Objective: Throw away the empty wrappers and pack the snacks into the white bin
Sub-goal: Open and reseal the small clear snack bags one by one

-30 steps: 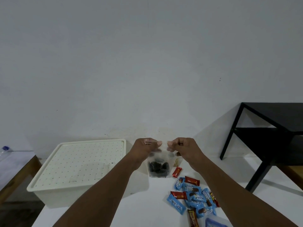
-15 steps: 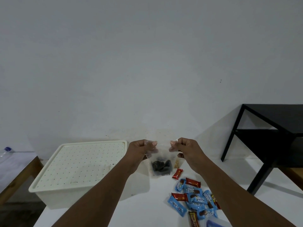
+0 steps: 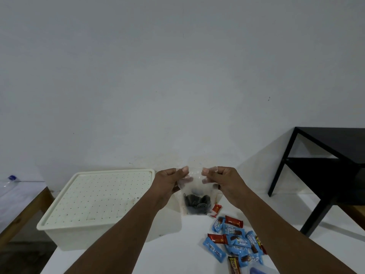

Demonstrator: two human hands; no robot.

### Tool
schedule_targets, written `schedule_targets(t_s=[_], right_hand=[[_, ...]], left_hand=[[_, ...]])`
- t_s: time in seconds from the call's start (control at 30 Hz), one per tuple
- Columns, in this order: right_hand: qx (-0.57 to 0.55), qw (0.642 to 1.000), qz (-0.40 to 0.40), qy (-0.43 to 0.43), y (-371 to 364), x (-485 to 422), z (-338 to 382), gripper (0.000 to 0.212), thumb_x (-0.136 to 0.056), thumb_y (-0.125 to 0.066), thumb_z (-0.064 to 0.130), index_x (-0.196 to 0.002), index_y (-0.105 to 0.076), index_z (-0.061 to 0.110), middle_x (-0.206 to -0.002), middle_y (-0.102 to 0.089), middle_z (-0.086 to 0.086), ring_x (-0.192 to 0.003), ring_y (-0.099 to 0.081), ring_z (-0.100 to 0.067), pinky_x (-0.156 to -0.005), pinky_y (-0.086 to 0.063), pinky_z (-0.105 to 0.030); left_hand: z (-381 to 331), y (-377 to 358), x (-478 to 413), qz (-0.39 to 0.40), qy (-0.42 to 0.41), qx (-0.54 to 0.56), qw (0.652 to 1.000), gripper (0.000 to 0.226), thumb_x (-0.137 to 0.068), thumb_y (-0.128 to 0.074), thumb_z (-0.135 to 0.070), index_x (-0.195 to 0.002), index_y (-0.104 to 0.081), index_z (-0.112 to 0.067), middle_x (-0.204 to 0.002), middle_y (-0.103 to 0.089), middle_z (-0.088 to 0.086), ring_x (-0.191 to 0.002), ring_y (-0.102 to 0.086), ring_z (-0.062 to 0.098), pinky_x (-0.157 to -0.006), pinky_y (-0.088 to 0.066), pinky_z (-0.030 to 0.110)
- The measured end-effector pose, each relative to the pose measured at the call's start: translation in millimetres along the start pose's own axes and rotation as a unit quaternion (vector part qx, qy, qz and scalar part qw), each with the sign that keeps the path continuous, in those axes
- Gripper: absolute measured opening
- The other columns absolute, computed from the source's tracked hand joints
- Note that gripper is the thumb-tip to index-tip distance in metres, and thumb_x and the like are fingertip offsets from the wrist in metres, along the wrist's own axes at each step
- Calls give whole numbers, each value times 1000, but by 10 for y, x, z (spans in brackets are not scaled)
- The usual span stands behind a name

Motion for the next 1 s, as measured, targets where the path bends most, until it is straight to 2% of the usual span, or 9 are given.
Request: schedule_targets(t_s=[0.07, 0.13, 0.2, 0.33, 0.43, 0.6, 0.77, 0.9, 1.0], right_hand=[[-38, 999, -2, -26, 24, -9, -84, 39, -78, -72, 40, -96, -76, 6, -88, -75, -13, -88, -73, -26, -80, -50, -37], [-40, 999, -11, -35, 48, -20, -142, 34, -83, -70, 38, -97, -76, 8, -92, -76, -14, -96, -72, -29, -90, -50, -45], [-30, 999, -24, -33, 51, -29, -156, 26, -88, -69, 35, -96, -76, 11, -95, -78, -11, -101, -72, -28, -94, -49, -48], [-47, 997, -58, -18, 88, -23, -56, 23, -81, -75, 31, -91, -77, 10, -88, -78, -13, -87, -73, -23, -79, -49, -37], [-84, 992, -89, -24, 154, -13, -69, 29, -67, -82, 31, -83, -76, 8, -81, -77, -15, -78, -71, -22, -71, -48, -34], [-36, 995, -85, -39, 121, 5, -146, 20, -83, -75, 32, -88, -76, 12, -70, -69, 11, -70, -56, -9, -63, -42, -27], [34, 999, -6, -29, 111, -24, -136, 19, -84, -76, 27, -93, -77, 10, -49, -49, 10, -52, -22, -18, -47, -23, -28], [89, 995, 31, -24, 12, -39, -95, 16, -87, -74, 23, -90, -73, 7, -54, -54, -2, -45, -42, -16, -43, -33, -24], [72, 997, 35, -21, -10, -36, -89, 16, -88, -73, 22, -93, -71, 6, -63, -62, -11, -58, -61, -21, -47, -43, -27]], left_hand=[[-26, -4, 1, 1, -2, -3, 1000, 21, -86, -74, -28, -87, -69, -7, -84, -76, 7, -105, -72, 27, -90, -52, 37], [-39, 15, -3, -10, -5, -20, 1000, 33, -84, -76, -32, -96, -69, -2, -91, -78, 7, -106, -72, 25, -98, -49, 42], [-47, 24, 7, -21, -4, -26, 999, 40, -83, -75, -36, -101, -71, -1, -98, -78, 13, -98, -71, 24, -94, -48, 40], [-12, 28, 14, -7, 17, -5, 1000, 29, -87, -71, -36, -95, -72, -8, -101, -76, 18, -98, -72, 29, -81, -49, 35], [-33, 43, -2, -7, 2, -21, 1000, 37, -84, -73, -37, -100, -73, -4, -107, -75, 18, -104, -73, 28, -93, -53, 40], [-107, 67, 28, -43, -15, -73, 996, 46, -73, -76, -52, -95, -78, -12, -97, -78, 11, -100, -68, 33, -94, -47, 41], [99, -41, 169, 77, 143, -86, 983, 62, -90, -57, -59, -113, -71, -4, -107, -74, 11, -104, -68, 29, -89, -54, 40], [179, -99, 207, 123, 159, -126, 971, 36, -93, -65, -37, -105, -70, -4, -104, -71, 14, -103, -70, 32, -88, -53, 41], [192, -163, 222, 133, 159, -105, 973, 24, -90, -70, -32, -94, -69, -9, -100, -71, 13, -106, -70, 36, -87, -52, 42]])
Point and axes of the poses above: each hand's wrist, its own x-axis away from the middle knuckle, its own y-axis out of the back of the hand, z = x × y, the point moved 8 cm from there along -x, towards the middle knuckle
